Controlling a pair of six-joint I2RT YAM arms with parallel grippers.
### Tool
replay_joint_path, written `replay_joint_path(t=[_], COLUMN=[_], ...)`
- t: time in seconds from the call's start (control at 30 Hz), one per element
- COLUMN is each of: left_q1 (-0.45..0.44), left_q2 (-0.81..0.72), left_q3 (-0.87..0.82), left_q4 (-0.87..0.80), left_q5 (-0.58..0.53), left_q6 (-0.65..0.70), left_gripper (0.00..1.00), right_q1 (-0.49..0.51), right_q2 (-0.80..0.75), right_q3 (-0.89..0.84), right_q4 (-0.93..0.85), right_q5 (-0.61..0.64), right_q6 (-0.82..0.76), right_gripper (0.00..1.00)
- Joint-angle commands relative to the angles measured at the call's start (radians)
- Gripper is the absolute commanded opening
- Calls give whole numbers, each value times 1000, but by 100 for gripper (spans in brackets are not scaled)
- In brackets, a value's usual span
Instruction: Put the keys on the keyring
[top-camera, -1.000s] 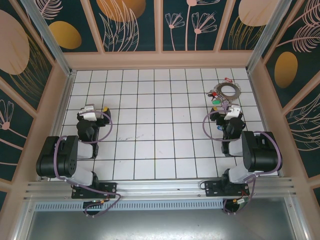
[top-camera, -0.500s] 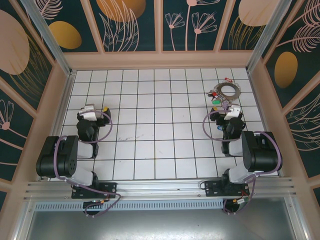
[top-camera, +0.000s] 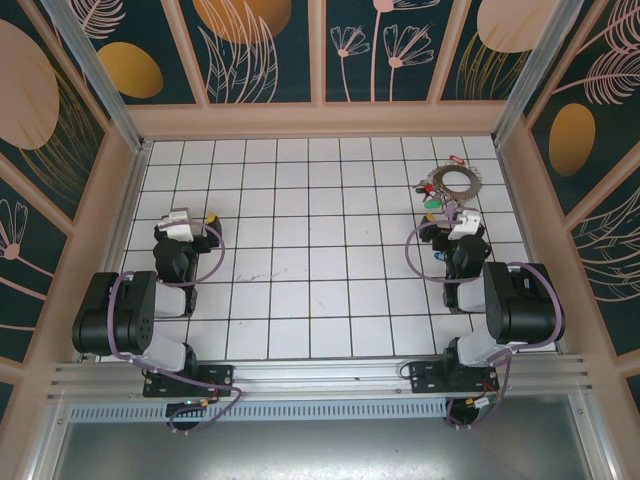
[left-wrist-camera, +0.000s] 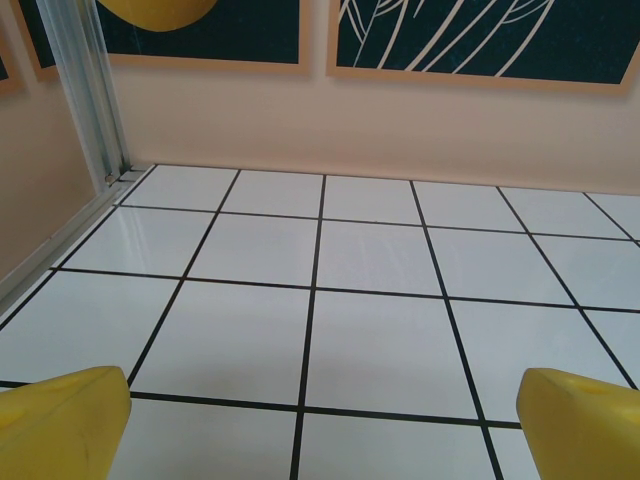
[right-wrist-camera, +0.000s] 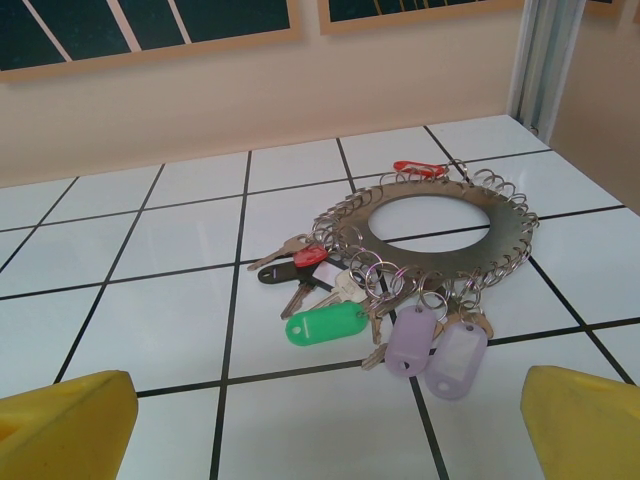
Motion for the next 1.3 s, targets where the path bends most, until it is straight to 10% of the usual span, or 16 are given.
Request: replay_joint_path(t=[0.0, 0.2, 0.47, 0.83, 1.07, 1.27], left_q1=[-5, -5, -5, -5, -5, -5], left_q2=[-2, -15, -328, -590, -598, -465], left_q3=[15, 19, 25, 249, 246, 283], left_q4=[10, -10, -290, -915, -939, -843], left_q5=[-13, 10, -26, -209, -207, 47], left_q6=[3, 10, -53, -438, -650, -636], left_gripper=[99, 99, 99, 99, 99, 99], right_q1=[-3, 5, -8, -65, -131, -137], right_q2=[6, -50, -261, -281, -189, -85], right_q3=[13, 73, 299, 454, 500, 581], right_q4=[15, -141, -819, -1095, -1081, -1117], right_q5=[-6, -8, 41, -51, -204, -242], right_q6=[9, 0, 205, 350, 414, 415], right_gripper=[99, 99, 99, 99, 98, 98])
